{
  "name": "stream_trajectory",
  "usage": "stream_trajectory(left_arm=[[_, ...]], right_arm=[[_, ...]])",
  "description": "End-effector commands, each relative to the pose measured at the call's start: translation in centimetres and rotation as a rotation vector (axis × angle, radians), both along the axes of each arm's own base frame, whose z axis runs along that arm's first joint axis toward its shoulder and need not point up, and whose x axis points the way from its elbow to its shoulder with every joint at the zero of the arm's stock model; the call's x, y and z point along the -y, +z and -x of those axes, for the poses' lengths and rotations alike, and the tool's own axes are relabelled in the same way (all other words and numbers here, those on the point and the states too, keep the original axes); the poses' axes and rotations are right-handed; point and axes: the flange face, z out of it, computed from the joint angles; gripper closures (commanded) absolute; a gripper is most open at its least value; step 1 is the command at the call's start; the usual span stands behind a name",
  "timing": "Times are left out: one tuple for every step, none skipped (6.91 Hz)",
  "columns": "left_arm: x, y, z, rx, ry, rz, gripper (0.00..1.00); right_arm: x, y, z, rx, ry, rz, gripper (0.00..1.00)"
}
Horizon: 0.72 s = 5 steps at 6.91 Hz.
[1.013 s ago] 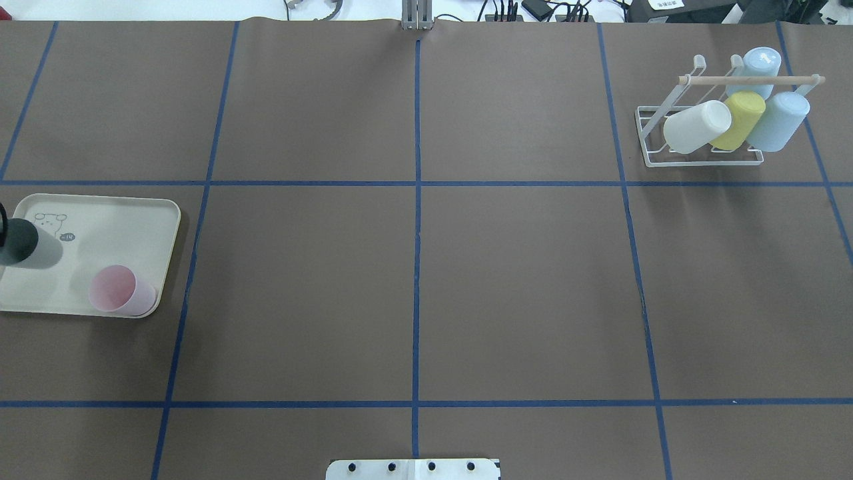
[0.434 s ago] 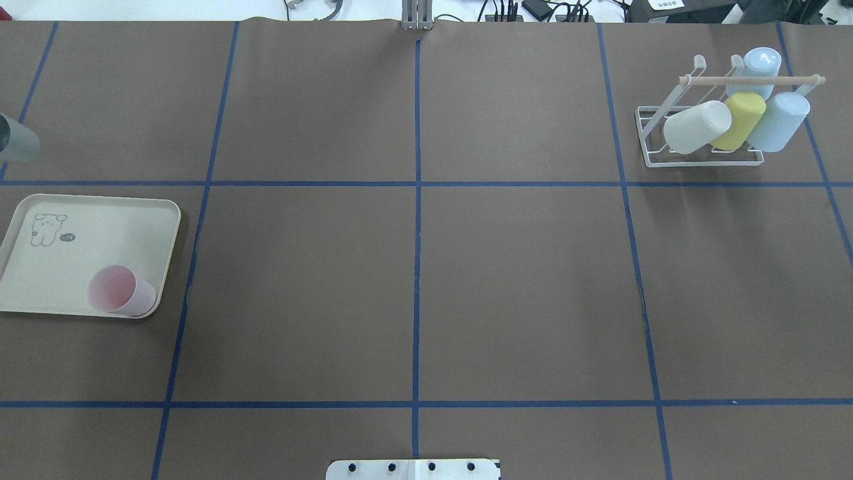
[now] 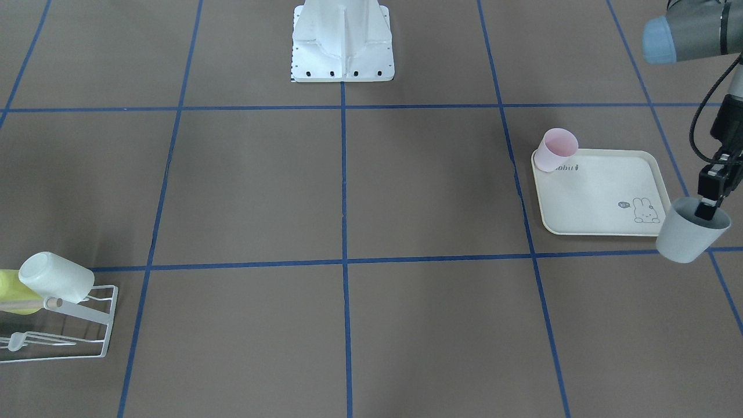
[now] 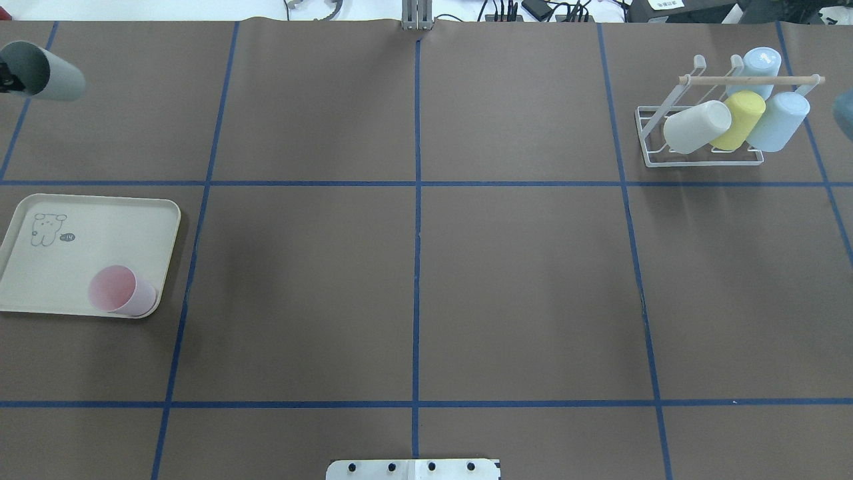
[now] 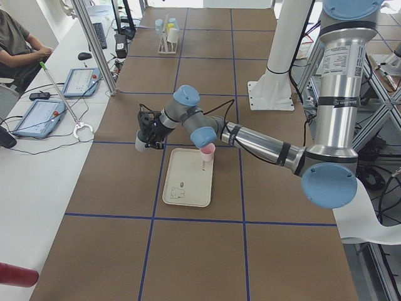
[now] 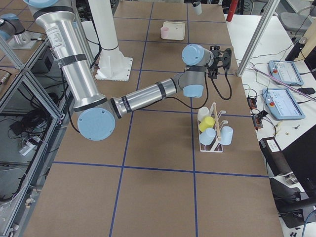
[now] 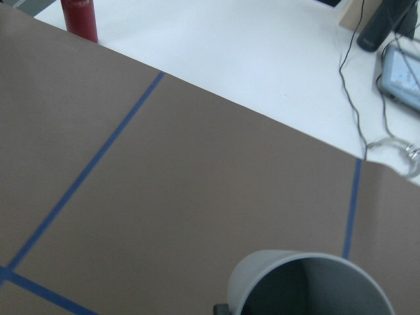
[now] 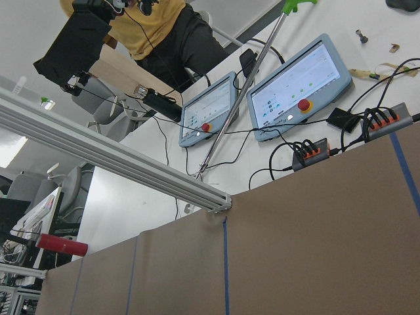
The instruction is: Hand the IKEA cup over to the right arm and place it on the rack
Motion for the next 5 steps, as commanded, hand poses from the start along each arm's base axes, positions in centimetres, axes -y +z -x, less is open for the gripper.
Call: stream_trajectory(left_arm=[[0.1, -5.3, -3.9, -0.223, -0.146, 0.046, 1.0], [-1.1, -7.8, -4.5, -0.371, -0.188, 0.036, 1.0], [-2.6, -9.8, -6.2, -0.506, -0.185, 0.052, 1.0], [-3.4, -13.4, -8.6, -0.681, -0.194, 0.085, 1.0], [-4.4, -17.0, -10.7, -0.786, -0.185, 0.085, 1.0]], right_arm=[[-1.2, -3.1, 5.5, 0.087, 0.036, 0.024, 0.0], [-2.0, -3.9, 8.2, 0.117, 0.061, 0.031, 0.0], [-2.9, -4.6, 10.6, 0.163, 0.083, 0.059, 0.0], [-4.6, -6.0, 13.6, 0.218, 0.104, 0.074, 0.0], [-6.1, -7.5, 16.0, 0.267, 0.126, 0.074, 0.0]])
